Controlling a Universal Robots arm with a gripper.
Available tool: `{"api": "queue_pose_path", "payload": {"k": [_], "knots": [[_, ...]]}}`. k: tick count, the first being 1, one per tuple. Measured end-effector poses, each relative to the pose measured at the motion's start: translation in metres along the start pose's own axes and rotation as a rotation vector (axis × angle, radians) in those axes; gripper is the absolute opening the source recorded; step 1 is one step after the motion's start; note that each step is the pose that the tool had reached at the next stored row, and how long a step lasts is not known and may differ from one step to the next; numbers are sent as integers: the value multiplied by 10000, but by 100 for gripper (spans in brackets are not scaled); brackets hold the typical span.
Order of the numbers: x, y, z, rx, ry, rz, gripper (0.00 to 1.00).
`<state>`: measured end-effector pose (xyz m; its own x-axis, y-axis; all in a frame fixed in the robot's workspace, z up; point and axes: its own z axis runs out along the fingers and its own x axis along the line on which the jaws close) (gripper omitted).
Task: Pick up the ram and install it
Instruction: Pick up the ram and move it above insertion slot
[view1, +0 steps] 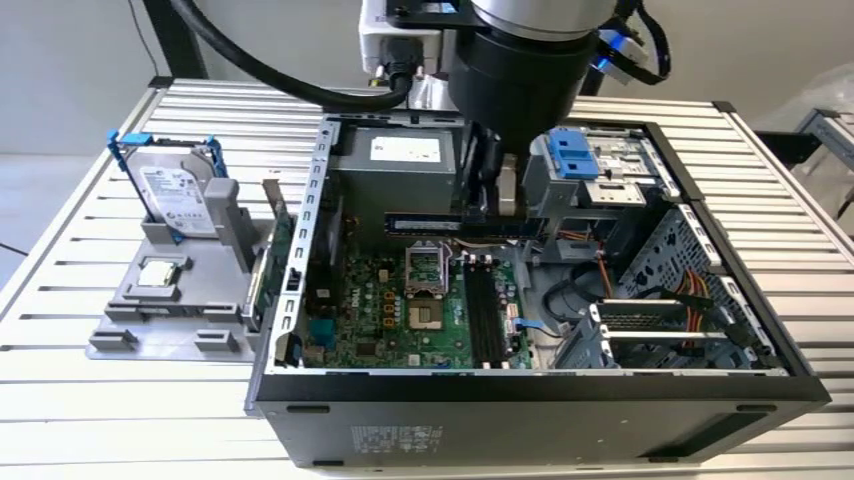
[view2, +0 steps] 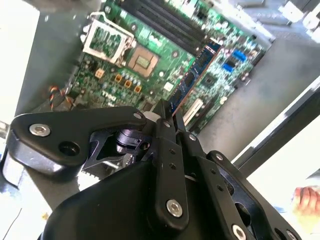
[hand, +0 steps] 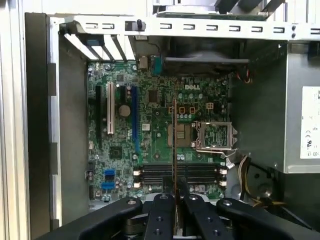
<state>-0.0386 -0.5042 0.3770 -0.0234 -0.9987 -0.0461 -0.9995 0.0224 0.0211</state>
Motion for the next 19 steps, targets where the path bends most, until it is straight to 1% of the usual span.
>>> {"api": "queue_pose_path", "payload": {"k": [3, 6, 14, 19], "knots": [[-2, -114, -2, 0, -8, -9, 0], [-5, -208, -4, -1, -10, -16, 0], [-12, -495, -10, -2, -13, -34, 0], [-15, -658, -13, -2, -14, -40, 0]]}}
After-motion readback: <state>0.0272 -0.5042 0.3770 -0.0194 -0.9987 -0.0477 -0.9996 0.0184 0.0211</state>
